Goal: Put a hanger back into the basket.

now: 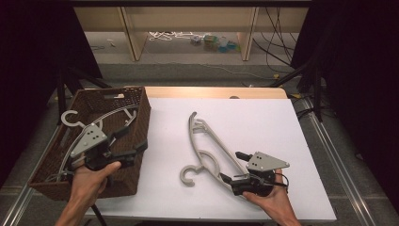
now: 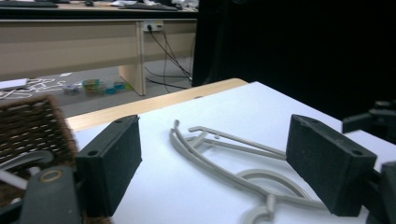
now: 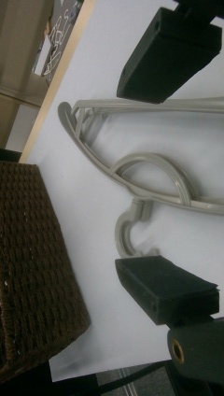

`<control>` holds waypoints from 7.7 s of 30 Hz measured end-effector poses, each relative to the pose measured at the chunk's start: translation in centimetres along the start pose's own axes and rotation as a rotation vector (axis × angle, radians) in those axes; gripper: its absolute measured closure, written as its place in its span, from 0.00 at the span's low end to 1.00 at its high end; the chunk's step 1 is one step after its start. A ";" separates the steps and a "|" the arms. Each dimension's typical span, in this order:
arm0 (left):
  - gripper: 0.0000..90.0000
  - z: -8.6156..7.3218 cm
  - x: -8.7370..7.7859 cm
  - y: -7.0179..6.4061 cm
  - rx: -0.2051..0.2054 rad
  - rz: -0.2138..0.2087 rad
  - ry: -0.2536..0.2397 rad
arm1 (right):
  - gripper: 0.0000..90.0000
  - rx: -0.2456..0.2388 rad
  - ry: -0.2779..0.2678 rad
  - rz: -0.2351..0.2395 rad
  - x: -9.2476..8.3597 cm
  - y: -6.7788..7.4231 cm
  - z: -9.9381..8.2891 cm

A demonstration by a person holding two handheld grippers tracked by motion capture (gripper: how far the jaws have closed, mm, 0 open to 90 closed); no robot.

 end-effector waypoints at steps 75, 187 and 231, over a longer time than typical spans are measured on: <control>0.21 -8.5 2.2 -3.7 0.148 -0.084 0.040 | 0.74 -0.026 0.560 0.104 6.5 1.4 -4.8; 0.69 -6.1 8.6 -7.5 0.691 -0.431 0.174 | 0.92 -0.173 0.320 0.362 -2.3 2.3 3.7; 0.88 -4.5 7.9 -6.1 0.345 -0.289 0.402 | 0.26 0.001 0.039 0.032 -3.5 -1.4 6.1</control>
Point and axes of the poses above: each handheld gripper's, and its own axes: x roughly forward along the jaws, z roughly out of its top, y roughly to its left, the point moved 4 cm from there along x, roughly forward along the jaws, and after that the axes turned 1 degree about -x, right-handed, at the moved point
